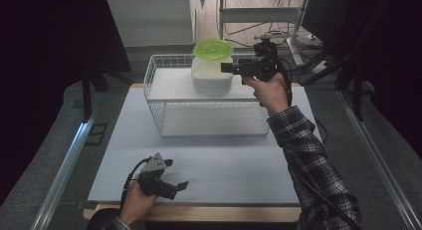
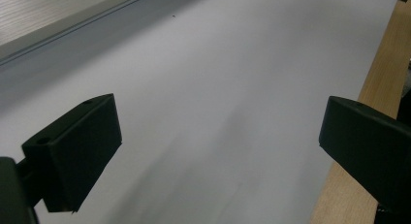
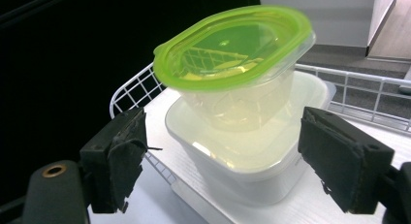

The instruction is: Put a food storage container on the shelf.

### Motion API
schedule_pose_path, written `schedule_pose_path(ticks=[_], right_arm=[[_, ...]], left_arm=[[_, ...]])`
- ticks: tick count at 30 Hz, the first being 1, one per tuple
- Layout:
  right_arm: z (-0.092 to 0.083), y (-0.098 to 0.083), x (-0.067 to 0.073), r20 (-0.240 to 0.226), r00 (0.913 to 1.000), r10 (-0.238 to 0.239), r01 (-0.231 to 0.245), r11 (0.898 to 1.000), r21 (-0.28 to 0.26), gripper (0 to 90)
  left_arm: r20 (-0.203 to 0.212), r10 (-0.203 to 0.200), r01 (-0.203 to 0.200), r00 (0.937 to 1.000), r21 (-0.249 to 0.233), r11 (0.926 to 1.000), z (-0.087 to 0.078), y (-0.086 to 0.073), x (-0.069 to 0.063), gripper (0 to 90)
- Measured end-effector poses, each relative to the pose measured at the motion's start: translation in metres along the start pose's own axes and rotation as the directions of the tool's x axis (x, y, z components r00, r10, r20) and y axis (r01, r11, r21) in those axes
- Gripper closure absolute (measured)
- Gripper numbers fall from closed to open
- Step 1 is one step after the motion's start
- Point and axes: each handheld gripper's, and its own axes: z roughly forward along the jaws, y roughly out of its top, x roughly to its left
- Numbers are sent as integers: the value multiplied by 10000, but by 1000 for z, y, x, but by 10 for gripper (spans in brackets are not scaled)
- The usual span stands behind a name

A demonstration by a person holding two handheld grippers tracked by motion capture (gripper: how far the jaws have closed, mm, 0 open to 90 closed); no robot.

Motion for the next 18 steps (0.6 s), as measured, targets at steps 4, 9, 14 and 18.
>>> schedule_pose_path(ticks=[4,9,14,18], right_arm=[[-1,-3,3,-15,9997,-246,246,9997,26,167],[-3,-7,7,52,9983,-579,579,9983,8,152],[-5,-12,10,130,9964,-836,835,9965,62,136],[-6,-17,11,133,9948,-1013,1012,9948,99,124]], left_arm=[[0,28,-28,10000,2,10000,0,0,0,13],[-16,91,-91,10000,17,10000,1,0,-1,13],[-99,204,-204,9997,53,9998,1,0,-1,13],[-139,249,-248,9996,87,9997,2,0,-2,13]])
